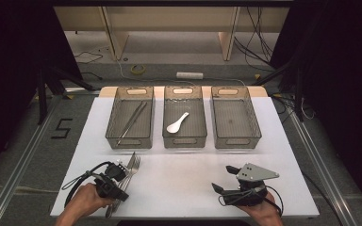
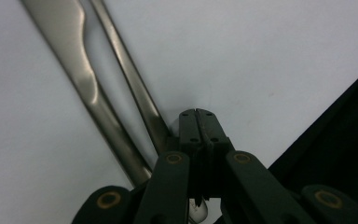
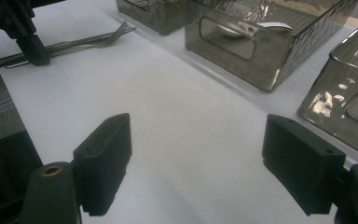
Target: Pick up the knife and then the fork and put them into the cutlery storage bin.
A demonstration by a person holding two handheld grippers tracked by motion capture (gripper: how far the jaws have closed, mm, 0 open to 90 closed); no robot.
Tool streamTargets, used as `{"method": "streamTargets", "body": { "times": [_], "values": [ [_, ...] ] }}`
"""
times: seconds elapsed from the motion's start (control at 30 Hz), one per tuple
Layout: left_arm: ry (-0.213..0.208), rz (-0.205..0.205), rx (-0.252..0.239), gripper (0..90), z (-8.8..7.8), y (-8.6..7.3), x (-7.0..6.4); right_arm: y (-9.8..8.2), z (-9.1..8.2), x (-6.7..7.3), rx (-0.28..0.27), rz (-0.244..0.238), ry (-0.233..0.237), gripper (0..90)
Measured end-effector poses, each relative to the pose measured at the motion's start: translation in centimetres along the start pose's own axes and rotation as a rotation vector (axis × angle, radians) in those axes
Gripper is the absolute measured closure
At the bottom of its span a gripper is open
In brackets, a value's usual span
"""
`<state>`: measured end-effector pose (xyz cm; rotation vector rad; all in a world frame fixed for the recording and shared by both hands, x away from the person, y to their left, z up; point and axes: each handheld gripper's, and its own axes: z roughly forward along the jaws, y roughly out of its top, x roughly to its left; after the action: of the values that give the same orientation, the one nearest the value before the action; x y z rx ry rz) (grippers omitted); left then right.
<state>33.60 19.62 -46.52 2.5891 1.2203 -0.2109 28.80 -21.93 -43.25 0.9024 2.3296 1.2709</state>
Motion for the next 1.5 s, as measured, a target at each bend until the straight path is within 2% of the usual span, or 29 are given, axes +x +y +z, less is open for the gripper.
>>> {"method": "streamTargets", "body": {
  "times": [0.13, 0.3, 0.43, 0.7, 0.87, 0.93, 1.0, 1.03, 1.1, 1.17, 1.2, 1.23, 1.33, 1.43, 1.5],
  "values": [
    [0.019, -0.019, 0.015, 89.0, -0.3, -0.3, 0.8, 0.0, 0.0, 0.0, 0.004, -0.002, 0.0, 24.9],
    [0.078, -0.042, 0.024, 89.0, -0.9, -0.6, 1.8, 0.0, 0.1, 0.1, 0.006, -0.003, -0.001, 24.9],
    [0.124, -0.061, 0.02, 89.0, -1.2, -0.8, 2.4, 0.0, 0.1, 0.1, 0.009, -0.003, 0.0, 24.9],
    [0.174, -0.088, 0.002, 89.0, -1.7, -0.8, 3.1, 0.0, 0.2, 0.1, 0.008, -0.004, 0.001, 24.9],
    [0.183, -0.092, -0.008, 88.9, -1.9, -0.7, 3.1, 0.0, 0.2, 0.1, 0.01, -0.003, 0.002, 24.8],
    [0.145, -0.09, -0.04, 88.7, -2.4, -0.6, 2.9, 0.0, 0.2, 0.1, 0.009, -0.004, 0.003, 24.9],
    [0.141, -0.078, -0.075, 81.3, -3.5, -0.4, 2.8, 0.0, 0.3, 0.1, 0.008, -0.002, 0.001, 24.9],
    [0.143, -0.089, -0.099, 74.1, -3.9, -0.2, 2.6, 0.0, 0.3, 0.1, 0.009, 0.0, 0.002, 24.9],
    [0.145, -0.089, -0.109, 66.6, -4.7, 0.0, 2.7, 0.0, 0.3, 0.1, 0.01, 0.0, 0.002, 24.9],
    [0.174, -0.106, -0.119, 51.4, -5.1, 0.2, 2.8, 0.0, 0.4, 0.2, 0.013, -0.002, 0.005, 24.9],
    [0.176, -0.114, -0.122, 46.1, -5.2, 0.2, 2.9, 0.0, 0.4, 0.2, 0.013, -0.003, 0.005, 24.9],
    [0.167, -0.123, -0.12, 43.9, -5.2, 0.2, 3.2, 0.0, 0.4, 0.2, 0.013, -0.003, 0.006, 24.9],
    [0.192, -0.144, -0.097, 35.6, -4.8, 0.1, 4.0, 0.0, 0.4, 0.2, 0.011, -0.004, 0.008, 24.9],
    [0.188, -0.152, -0.092, 32.2, -4.6, 0.0, 4.5, 0.0, 0.4, 0.2, 0.01, -0.002, 0.009, 24.9],
    [0.2, -0.154, -0.091, 31.4, -4.6, -0.1, 4.8, 0.0, 0.4, 0.2, 0.01, 0.002, 0.011, 24.9]
  ]
}}
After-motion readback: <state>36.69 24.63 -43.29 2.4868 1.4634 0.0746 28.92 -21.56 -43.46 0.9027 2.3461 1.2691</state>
